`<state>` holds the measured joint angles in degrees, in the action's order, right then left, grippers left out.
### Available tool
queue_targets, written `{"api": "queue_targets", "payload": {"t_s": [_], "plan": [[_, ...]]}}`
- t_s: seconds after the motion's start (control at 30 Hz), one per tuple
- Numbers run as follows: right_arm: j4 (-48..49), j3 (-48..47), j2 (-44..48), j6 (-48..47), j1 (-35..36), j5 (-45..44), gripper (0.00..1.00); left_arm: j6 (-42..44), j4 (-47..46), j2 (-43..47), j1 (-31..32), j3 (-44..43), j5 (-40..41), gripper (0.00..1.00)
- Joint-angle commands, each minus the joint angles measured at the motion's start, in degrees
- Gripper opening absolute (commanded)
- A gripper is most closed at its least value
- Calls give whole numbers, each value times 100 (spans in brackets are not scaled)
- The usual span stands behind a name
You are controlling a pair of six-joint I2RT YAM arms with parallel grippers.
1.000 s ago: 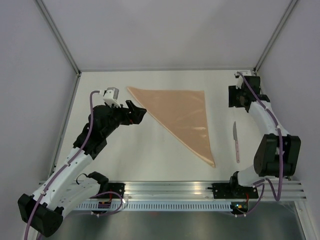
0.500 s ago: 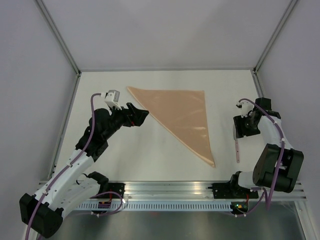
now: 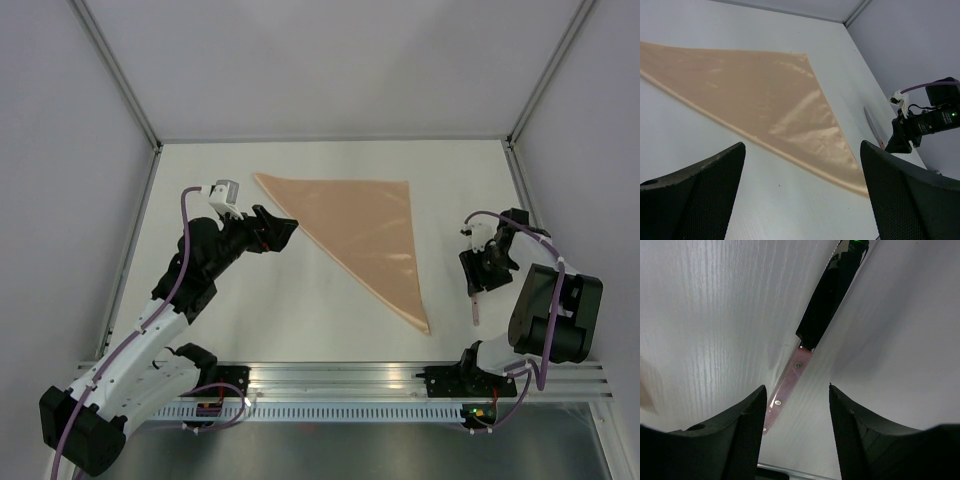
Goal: Fold the napkin, place the utensils inside, and roll it up
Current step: Pick up the knife at the center of the board.
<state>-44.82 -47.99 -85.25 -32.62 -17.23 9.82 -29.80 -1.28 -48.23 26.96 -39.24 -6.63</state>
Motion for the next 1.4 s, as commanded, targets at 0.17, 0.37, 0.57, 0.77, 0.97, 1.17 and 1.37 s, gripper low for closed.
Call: {"api": "queue_targets", "payload": {"t_s": [0.17, 0.37, 0.57, 0.77, 0.97, 1.17, 1.37], "plan": [[491, 395, -184, -87, 255, -420, 51, -193, -276, -2, -24, 22, -93, 100], [789, 501, -369, 98, 475, -543, 33, -166, -233, 15, -24, -4, -93, 100], [940, -8, -886, 396, 502, -368, 10, -175, -189, -29, -24, -66, -84, 100], [782, -781, -1029, 783, 502, -60, 0, -158, -4, -125, -24, -259, -84, 100], [413, -1397, -871, 1047, 563, 160, 1, -149, 93, -248, -24, -417, -84, 100], [-9, -1898, -651, 1188, 844, 213, 1, -96, 374, -424, -24, -663, -40, 100], [-387, -2855, -1009, 1451, 1705, 46, 1, -8, 620, -582, -24, -1006, 92, 100]]}}
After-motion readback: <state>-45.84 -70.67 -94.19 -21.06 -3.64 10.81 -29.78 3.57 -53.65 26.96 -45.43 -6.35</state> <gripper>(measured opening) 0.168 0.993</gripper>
